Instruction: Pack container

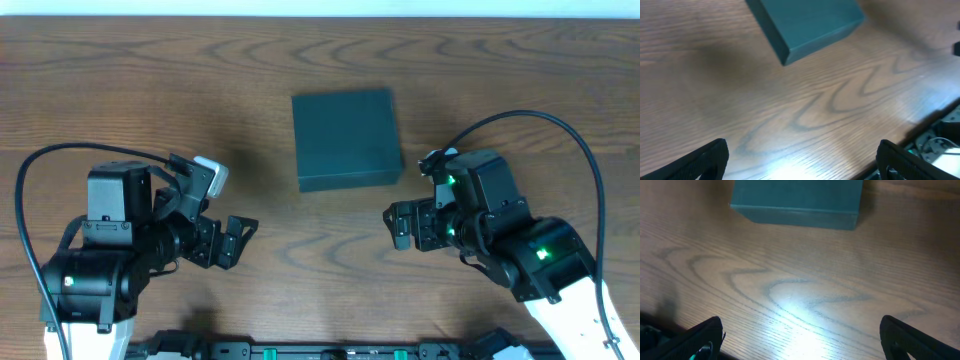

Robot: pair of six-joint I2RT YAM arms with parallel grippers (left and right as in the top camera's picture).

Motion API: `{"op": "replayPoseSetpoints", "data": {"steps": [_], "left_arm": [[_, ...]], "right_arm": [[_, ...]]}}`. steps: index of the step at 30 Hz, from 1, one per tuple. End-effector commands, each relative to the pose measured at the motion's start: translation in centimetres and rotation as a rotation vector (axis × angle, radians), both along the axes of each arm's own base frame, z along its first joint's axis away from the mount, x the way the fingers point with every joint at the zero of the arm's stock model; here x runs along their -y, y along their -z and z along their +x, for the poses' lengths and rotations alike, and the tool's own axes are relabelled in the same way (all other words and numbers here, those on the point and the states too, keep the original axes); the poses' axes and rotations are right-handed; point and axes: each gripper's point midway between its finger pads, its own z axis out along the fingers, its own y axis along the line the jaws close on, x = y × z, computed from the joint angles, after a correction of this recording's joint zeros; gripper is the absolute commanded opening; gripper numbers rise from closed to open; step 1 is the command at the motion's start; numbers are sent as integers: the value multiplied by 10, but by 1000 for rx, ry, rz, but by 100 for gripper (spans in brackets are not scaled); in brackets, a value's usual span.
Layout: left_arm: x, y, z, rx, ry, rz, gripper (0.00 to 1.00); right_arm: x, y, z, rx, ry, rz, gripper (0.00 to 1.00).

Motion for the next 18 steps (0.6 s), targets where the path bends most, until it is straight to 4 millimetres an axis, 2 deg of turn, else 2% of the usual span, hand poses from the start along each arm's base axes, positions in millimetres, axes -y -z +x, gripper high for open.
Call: {"op": "replayPoseSetpoints", "data": {"steps": [1,4,7,10,13,18], "left_arm": [[-12,3,0,7,-45,57,95],[-21,0,-9,40,-76,104,95],[-30,-15,-17,142,-116,132,95],[-51,-28,-23,276,-241,175,95],[-67,-21,-31,349,-352,189,95],[-76,13,-42,451,-413,182,95]], "right_arm": [[-1,3,0,-7,9,-2,99],[0,3,0,-7,9,-2,99],[-1,3,0,-7,9,-2,99],[0,3,0,-7,9,-2,99],[0,3,0,-7,9,-2,99],[-1,3,0,-7,9,-2,99]]}}
